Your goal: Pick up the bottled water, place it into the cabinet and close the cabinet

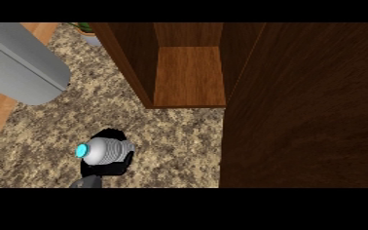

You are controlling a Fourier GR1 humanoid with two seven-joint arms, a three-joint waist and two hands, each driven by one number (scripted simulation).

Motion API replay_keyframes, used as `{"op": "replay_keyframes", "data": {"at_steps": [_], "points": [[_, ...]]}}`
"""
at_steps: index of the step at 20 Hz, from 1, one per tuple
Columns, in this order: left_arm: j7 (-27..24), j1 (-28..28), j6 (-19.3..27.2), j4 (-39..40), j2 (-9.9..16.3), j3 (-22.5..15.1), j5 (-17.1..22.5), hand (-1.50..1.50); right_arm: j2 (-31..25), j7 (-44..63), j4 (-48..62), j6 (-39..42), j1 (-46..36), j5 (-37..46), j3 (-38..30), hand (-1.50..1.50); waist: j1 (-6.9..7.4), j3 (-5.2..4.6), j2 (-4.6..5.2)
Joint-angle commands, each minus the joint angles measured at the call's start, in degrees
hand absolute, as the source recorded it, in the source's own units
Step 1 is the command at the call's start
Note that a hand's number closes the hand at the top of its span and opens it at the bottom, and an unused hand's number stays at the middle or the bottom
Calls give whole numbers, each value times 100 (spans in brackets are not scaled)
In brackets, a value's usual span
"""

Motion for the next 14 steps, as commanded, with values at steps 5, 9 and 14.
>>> {"op": "replay_keyframes", "data": {"at_steps": [5,9,14], "points": [[412,-389,513,-377,-259,-1059,1112,150,-91,279,-609,53,232,-531,-84,-150,-6,-31,-6],[1175,-379,998,-1142,-262,-1872,1719,150,48,313,-543,-26,171,-280,198,-150,19,-31,-10],[1415,-325,2058,-2090,-263,-2846,2216,150,60,158,-528,33,322,-214,245,-150,-1,-33,-12]]}}
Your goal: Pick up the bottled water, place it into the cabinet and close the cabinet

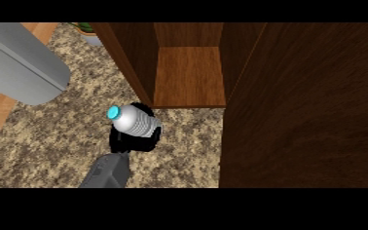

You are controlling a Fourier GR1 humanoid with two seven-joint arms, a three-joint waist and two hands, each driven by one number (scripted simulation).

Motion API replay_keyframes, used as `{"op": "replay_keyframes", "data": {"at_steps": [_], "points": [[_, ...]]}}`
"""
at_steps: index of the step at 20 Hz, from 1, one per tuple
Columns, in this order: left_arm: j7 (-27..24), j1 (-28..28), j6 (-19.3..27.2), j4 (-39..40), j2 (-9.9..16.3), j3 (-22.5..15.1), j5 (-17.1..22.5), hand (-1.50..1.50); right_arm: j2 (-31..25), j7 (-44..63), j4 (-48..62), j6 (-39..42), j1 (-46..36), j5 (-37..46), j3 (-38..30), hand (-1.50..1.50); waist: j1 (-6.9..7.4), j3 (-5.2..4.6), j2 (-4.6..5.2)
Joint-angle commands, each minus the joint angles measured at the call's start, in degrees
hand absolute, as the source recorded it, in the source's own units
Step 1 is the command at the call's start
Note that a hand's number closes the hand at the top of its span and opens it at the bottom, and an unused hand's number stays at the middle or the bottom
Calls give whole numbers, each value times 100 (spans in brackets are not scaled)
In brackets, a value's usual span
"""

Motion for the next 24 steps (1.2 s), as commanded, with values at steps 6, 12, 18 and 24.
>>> {"op": "replay_keyframes", "data": {"at_steps": [6,12,18,24], "points": [[1002,-709,1831,-1143,-10,-1071,8,150,19,280,-373,-74,-121,-364,-193,-150,19,0,12],[1131,-1745,3051,-804,-10,-1802,639,150,148,216,-173,-54,-241,-116,-28,-150,-113,-5,33],[1789,-2821,3800,-17,-10,-2011,631,150,-86,471,-405,66,-343,-869,-692,-150,-162,-1,50],[1631,-3668,3640,1235,-10,-1648,1020,150,-149,268,-41,263,-697,-887,-996,-150,-218,-3,90]]}}
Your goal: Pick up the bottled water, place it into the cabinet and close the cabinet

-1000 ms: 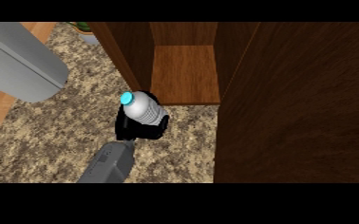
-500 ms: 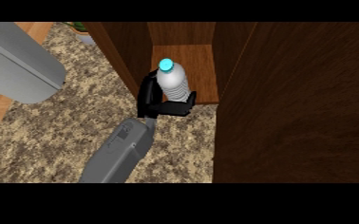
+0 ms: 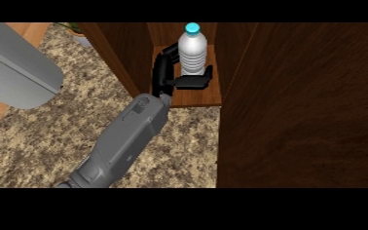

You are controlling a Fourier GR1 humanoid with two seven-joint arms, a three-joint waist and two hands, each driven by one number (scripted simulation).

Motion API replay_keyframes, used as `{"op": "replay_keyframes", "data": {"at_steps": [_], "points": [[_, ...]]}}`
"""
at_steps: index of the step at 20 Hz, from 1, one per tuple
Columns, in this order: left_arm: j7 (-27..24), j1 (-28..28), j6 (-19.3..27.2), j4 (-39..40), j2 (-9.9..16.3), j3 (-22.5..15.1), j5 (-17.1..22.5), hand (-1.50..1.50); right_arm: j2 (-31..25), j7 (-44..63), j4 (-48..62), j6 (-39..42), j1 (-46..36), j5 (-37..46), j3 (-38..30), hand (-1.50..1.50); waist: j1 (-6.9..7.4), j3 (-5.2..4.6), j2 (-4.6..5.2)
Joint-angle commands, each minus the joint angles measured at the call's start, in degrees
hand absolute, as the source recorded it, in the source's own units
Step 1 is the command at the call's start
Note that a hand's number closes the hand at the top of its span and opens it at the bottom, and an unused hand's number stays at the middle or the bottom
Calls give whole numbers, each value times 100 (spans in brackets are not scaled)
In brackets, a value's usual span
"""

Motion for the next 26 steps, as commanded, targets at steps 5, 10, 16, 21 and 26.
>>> {"op": "replay_keyframes", "data": {"at_steps": [5,10,16,21,26], "points": [[-343,-891,233,1751,-1,31,-499,150,9,54,-301,205,167,-512,-39,-150,-164,-2,64],[-244,-1214,339,2595,123,409,-426,150,-75,73,-116,275,-16,-719,-286,-150,-158,-3,94],[-631,-1405,383,2899,203,938,-124,150,-86,118,-91,308,-122,-887,-388,-150,-207,-8,136],[-654,-1766,603,3327,280,756,-423,-150,-49,-8,-49,352,-227,-746,-354,-150,-316,-6,172],[-961,-1830,880,3553,296,655,-625,-150,-3,-135,122,444,-265,-692,-297,-150,-311,-6,167]]}}
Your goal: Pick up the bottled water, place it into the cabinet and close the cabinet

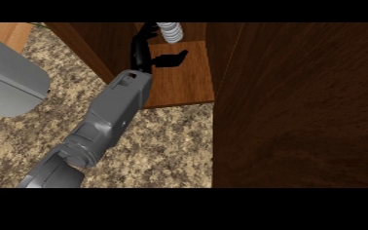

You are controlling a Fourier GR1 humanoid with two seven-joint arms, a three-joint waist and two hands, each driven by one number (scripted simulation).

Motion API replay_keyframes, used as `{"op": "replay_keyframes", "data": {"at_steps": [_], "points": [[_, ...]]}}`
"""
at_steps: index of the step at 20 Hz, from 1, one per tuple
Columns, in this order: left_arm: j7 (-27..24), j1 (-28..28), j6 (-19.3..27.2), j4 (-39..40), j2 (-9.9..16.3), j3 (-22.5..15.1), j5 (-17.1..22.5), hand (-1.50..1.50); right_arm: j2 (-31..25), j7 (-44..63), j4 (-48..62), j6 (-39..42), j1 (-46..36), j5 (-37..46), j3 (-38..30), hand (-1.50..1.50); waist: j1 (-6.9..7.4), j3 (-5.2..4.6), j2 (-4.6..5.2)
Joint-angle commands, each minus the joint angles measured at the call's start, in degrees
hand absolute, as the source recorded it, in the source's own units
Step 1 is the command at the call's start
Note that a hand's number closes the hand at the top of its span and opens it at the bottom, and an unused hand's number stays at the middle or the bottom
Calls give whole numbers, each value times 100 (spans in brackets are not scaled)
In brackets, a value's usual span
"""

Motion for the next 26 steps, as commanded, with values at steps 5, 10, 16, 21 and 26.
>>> {"op": "replay_keyframes", "data": {"at_steps": [5,10,16,21,26], "points": [[2,-415,13,251,98,94,-37,-150,-14,108,-188,112,77,-283,71,-150,-66,-4,21],[-394,-384,-730,-50,104,286,111,-150,-99,-15,-159,304,231,-458,-31,-150,-19,-5,-12],[-905,-321,-1605,-408,-87,570,331,-150,-98,185,-280,247,231,-490,13,-150,203,-2,-85],[-1151,-222,-1824,-363,-137,666,301,-150,-105,336,-540,190,405,-517,-41,-150,257,2,-122],[-936,199,-1777,-967,-271,438,269,-150,8,449,-383,77,241,-632,-67,-150,486,7,-223]]}}
